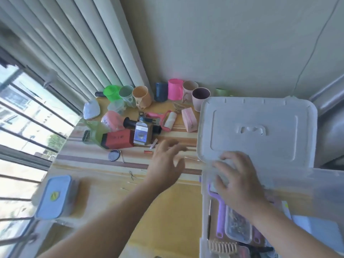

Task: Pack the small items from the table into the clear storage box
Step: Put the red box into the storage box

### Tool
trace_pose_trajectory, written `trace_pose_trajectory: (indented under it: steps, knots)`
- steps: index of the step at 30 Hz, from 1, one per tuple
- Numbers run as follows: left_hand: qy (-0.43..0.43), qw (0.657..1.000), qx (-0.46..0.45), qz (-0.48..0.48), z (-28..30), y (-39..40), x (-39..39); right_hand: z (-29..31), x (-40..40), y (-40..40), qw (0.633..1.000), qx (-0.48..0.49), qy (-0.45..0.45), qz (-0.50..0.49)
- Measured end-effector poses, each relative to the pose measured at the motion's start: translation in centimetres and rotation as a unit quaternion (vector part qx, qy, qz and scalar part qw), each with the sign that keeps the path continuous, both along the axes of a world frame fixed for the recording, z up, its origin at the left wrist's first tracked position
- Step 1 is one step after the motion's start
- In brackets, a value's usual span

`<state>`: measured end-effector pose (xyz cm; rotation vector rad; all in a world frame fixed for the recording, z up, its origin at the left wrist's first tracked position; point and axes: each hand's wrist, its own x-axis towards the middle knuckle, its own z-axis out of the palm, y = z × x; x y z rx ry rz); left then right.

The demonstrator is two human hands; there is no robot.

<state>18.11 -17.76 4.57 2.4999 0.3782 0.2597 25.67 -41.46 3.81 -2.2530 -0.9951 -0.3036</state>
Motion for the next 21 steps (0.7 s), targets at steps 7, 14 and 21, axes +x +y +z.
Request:
trace_pose_trajectory:
  steps: [7,14,21]
  knots:
    - [0.231,0.964,0.055,0.116,-6.1,19.4,-1.9,-2.2,1.5,19.0,0.974,-0.196,0.097,0.065]
    - [0.325,0.932,0.144,0.074,-9.0,31.3,-1.8,-7.5,5.5,34.6,0.909,-0.276,0.308,-0.053]
    - [0.349,0.915,0.195,0.052,-12.6,32.1,-1.1,-9.1,7.3,39.7,0.886,-0.266,0.372,-0.074]
